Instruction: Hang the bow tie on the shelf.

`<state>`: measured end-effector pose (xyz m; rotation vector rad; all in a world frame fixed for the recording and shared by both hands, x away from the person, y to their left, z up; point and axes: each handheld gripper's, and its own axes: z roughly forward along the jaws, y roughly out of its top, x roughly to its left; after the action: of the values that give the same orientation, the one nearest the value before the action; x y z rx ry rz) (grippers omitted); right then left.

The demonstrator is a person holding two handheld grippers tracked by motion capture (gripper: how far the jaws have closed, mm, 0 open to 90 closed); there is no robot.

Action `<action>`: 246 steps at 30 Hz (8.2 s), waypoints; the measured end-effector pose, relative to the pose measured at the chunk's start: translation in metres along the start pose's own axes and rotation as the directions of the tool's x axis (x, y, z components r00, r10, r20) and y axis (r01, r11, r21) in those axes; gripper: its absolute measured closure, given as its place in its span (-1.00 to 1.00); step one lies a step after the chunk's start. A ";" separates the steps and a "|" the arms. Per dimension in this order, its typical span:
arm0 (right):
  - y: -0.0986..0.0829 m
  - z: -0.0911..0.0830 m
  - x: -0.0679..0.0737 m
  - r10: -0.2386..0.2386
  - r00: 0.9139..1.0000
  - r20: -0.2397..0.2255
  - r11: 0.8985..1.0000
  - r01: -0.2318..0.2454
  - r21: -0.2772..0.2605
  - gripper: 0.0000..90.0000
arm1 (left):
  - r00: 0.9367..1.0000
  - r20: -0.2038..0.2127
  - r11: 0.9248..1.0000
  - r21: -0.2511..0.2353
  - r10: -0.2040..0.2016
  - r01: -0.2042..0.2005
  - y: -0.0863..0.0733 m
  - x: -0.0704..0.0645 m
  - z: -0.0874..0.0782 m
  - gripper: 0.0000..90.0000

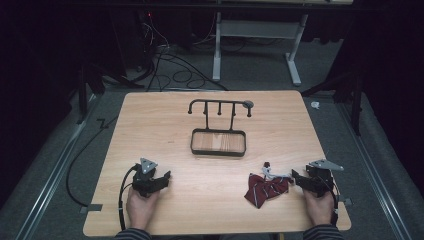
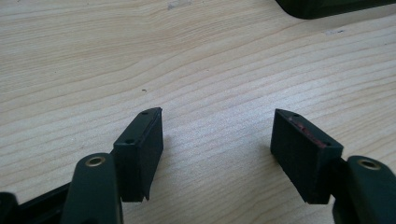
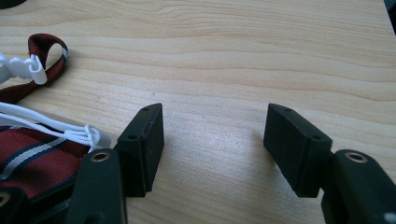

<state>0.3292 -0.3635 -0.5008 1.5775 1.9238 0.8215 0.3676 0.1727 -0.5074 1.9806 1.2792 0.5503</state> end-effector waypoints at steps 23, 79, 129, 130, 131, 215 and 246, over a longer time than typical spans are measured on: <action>0.001 0.000 0.004 -0.016 1.000 -0.018 1.000 0.015 -0.011 0.25 | 1.000 0.005 1.000 0.000 -0.004 0.004 0.000 0.001 0.000 -0.23; 0.056 0.026 0.067 -0.123 0.965 -0.233 0.990 0.135 0.036 0.65 | 1.000 0.014 1.000 -0.001 -0.011 0.011 0.000 0.002 -0.001 -0.23; 0.100 -0.033 0.092 -0.230 0.887 -0.400 0.973 0.195 -0.126 0.96 | 1.000 0.017 1.000 -0.005 -0.017 0.017 0.000 0.003 -0.001 -0.23; 0.102 -0.035 0.093 -0.232 0.886 -0.402 0.972 0.196 -0.129 0.96 | 1.000 0.017 1.000 -0.005 -0.017 0.017 0.000 0.002 -0.001 -0.23; 0.104 -0.036 0.093 -0.237 0.883 -0.405 0.971 0.199 -0.134 0.96 | 1.000 0.017 1.000 -0.005 -0.017 0.017 0.000 0.002 -0.001 -0.23; 0.193 -0.054 0.120 -0.336 0.778 -0.531 0.937 0.218 -0.273 0.97 | 1.000 0.019 1.000 -0.005 -0.017 0.018 0.000 0.003 -0.001 -0.23; 0.228 -0.037 0.131 -0.343 0.760 -0.552 0.935 0.223 -0.275 0.97 | 1.000 0.018 1.000 -0.005 -0.018 0.018 0.000 0.003 -0.001 -0.23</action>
<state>0.4307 -0.2075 -0.3108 0.9220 2.3391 1.4400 0.3681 0.1754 -0.5072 1.9637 1.2816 0.5253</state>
